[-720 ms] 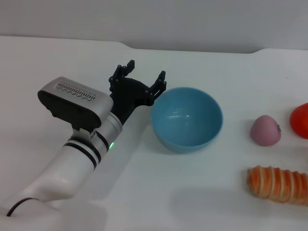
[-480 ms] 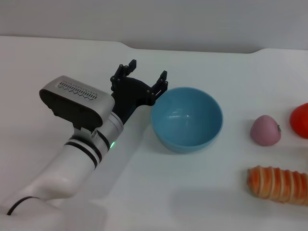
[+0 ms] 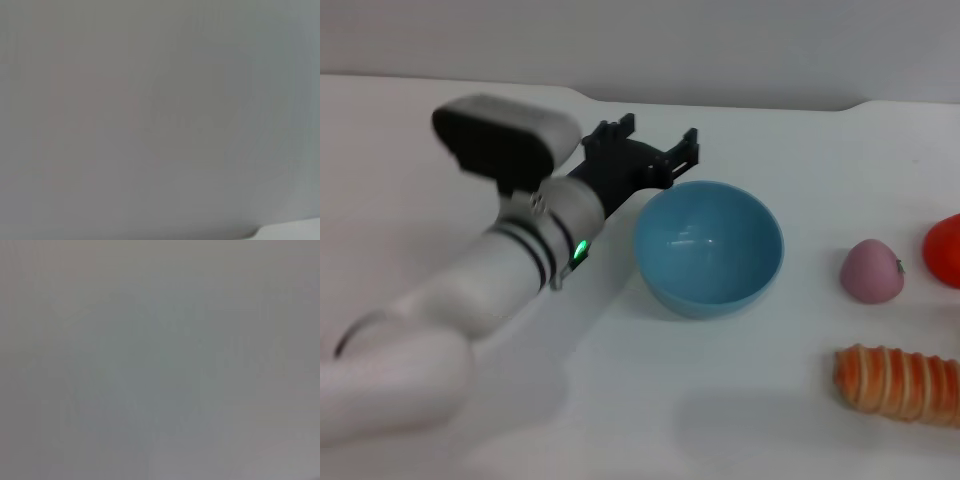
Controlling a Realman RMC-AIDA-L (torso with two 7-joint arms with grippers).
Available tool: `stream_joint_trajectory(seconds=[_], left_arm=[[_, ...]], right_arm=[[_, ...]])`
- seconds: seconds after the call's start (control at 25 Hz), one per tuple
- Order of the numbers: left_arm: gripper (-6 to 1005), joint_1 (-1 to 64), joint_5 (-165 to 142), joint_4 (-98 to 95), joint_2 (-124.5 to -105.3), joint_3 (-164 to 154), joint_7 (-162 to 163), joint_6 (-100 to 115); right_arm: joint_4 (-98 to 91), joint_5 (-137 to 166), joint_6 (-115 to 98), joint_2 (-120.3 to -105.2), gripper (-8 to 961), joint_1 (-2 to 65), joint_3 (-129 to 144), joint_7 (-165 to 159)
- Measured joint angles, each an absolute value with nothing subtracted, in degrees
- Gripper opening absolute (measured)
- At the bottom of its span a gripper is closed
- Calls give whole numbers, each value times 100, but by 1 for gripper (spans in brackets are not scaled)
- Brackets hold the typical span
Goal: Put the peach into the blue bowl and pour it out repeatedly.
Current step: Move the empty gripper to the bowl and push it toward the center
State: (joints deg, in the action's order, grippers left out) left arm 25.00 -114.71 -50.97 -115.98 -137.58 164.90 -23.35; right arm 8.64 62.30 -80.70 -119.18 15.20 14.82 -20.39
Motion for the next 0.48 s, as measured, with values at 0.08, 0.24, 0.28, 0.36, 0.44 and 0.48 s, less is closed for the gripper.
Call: stream_joint_trajectory(seconds=[0.08,0.24,0.28,0.36,0.44,0.48], left_arm=[[815,2527,-11960,-5481,-11577,-12975,16485,-1085],[815,2706,-12474,-6149,-11722,-10985,15900,2053],[815,2706,-12474,-6149,-11722,-10985,15900,2053],[816,2848,-12486,-6302,-11789,-10145,15398,3205],[816,3014,-12525,-6349,-11771,-9714,15217,3860],[816,3147,-12578,-6349,-11757,-9427,15148,4278]], right_arm=[[859,6208,-8074,-11916,816,1522,1478,-2039],[847,6204,-8105,-11911,816,1527,1476,-2038],[846,6203,-8101,-11910,816,1531,1476,-2032],[844,6203,-8076,-11909,816,1541,1476,-2007],[833,6203,-8060,-11903,816,1557,1477,-2003],[812,6206,-8053,-11898,816,1565,1478,-2001]])
